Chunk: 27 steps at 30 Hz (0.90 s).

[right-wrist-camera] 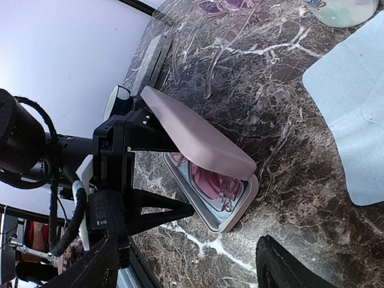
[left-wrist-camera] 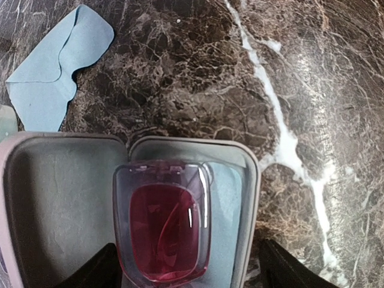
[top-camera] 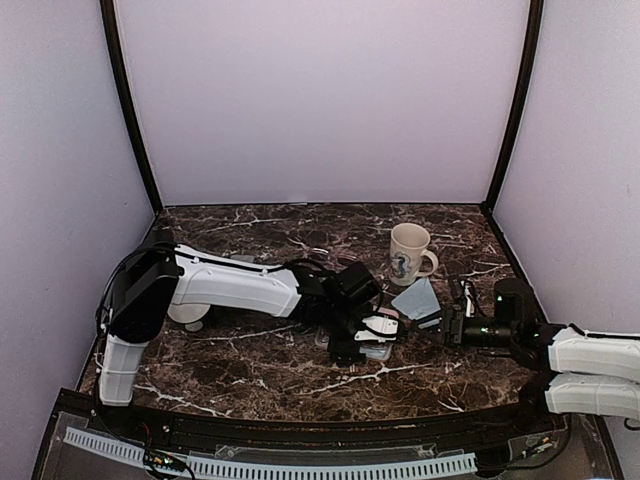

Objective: Organize the sunglasses
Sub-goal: Adjust the sunglasses in the sunglasses case.

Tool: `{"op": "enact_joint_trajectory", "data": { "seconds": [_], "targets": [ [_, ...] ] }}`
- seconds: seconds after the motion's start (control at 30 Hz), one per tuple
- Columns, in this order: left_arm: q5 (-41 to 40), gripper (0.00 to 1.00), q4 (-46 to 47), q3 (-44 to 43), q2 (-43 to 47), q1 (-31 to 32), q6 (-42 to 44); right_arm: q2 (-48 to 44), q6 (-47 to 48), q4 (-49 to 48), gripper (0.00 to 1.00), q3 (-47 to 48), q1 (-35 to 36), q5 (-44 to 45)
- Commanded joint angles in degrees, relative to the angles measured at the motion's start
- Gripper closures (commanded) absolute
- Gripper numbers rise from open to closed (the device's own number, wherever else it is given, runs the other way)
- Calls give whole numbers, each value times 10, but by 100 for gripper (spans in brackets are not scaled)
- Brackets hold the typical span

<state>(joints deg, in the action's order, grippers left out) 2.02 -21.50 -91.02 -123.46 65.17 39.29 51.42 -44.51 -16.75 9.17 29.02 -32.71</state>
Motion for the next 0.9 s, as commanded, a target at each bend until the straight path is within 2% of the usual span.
{"op": "enact_joint_trajectory", "data": {
  "seconds": [0.0,0.6,0.67,0.87],
  "targets": [
    [0,21,-14,-14,0,3,6,-7,-2,-25,21,-6,4,3],
    [9,36,-28,-12,0,6,10,3,-2,-34,21,-7,4,3],
    [6,36,-28,-13,0,6,10,3,-2,-34,21,-7,4,2],
    [-10,24,-24,-16,8,6,-7,7,1,-33,21,-5,4,2]
  ]
}}
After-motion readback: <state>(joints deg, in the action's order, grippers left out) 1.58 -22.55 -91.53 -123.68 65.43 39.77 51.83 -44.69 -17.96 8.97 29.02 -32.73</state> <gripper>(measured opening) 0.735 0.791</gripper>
